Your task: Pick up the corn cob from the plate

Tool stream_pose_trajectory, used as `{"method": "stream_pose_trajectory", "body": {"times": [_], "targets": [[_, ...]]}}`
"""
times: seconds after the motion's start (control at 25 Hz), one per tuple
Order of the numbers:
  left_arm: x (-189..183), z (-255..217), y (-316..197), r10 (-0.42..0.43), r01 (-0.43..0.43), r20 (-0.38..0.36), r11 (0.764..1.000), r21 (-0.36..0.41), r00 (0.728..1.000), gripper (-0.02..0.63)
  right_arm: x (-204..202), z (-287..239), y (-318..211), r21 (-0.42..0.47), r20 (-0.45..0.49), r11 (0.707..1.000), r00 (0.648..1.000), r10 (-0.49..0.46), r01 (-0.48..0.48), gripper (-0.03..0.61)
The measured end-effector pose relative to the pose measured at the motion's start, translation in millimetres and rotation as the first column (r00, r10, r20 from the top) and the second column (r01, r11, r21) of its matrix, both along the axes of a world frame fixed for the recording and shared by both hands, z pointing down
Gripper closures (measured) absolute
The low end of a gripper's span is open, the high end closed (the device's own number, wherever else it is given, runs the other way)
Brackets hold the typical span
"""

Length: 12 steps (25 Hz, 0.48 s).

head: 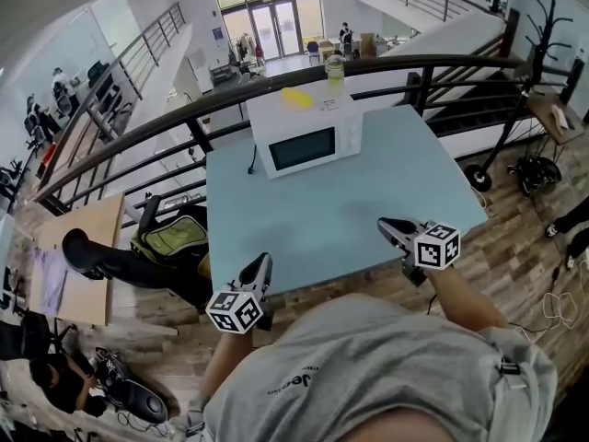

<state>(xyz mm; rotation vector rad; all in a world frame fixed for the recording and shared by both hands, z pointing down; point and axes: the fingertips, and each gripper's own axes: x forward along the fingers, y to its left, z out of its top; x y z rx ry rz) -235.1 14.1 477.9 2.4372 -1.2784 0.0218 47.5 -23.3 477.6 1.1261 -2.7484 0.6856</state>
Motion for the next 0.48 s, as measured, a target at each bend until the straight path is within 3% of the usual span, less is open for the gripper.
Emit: {"method": "stream_pose_trajectory", "body": {"times": [0.48], "targets": [[-57, 10, -31, -0.041, 0.04, -0.025, 0.999, -0.036, 0.999, 0.595, -43, 0, -48, -0.022, -0.007, 1.0, 1.0, 0.005, -0.006, 0.564]]}}
